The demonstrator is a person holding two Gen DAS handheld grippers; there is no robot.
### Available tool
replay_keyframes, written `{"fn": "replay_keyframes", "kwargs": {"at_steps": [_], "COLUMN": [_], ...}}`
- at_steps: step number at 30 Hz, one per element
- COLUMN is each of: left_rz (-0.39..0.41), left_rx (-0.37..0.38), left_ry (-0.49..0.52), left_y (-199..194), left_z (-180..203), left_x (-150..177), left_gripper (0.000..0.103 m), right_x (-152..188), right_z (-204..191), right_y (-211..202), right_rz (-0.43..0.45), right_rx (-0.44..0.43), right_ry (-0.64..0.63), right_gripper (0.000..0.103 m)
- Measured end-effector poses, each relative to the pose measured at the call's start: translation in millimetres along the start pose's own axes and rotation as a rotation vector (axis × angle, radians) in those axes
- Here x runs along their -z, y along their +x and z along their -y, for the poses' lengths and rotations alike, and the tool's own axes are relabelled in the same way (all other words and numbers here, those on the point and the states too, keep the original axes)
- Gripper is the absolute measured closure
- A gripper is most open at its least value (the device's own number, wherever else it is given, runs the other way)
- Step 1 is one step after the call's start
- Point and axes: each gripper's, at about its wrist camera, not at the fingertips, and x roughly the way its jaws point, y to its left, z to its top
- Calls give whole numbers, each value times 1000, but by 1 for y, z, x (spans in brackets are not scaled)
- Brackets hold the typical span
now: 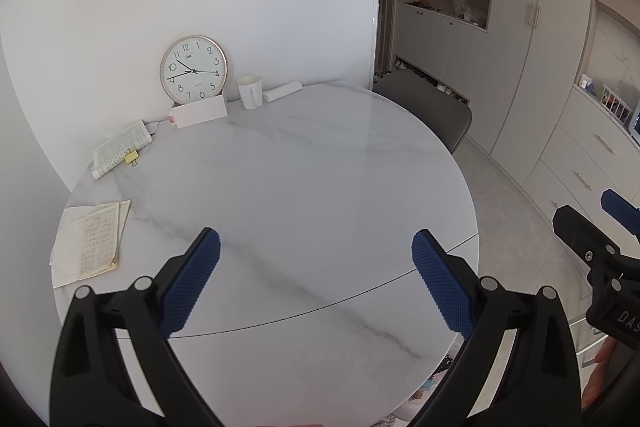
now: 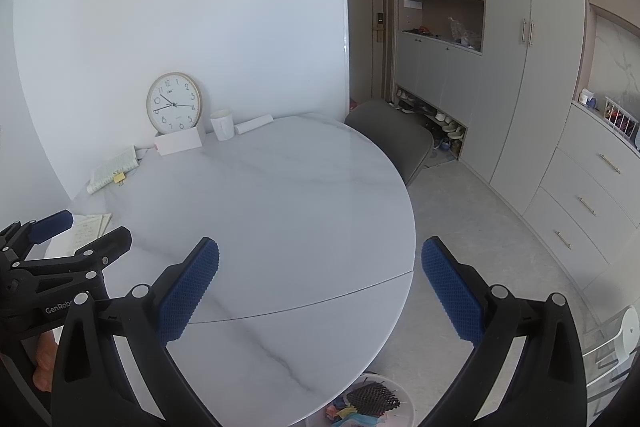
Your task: Collect trash
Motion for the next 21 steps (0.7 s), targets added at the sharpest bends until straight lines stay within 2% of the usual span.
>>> {"fn": "replay_keyframes", "kwargs": {"at_steps": [21], "left_rz": [2], "left_rx": [14], "left_ry": [12], "left_y": [-2], "left_z": [-1], "left_x": [1], "left_gripper": [7], "right_x": [1], "right_z": [2], "right_y": [-1], "right_rz": [4], "right_rx": [15], "right_ry": [1], "right_gripper": [2]}}
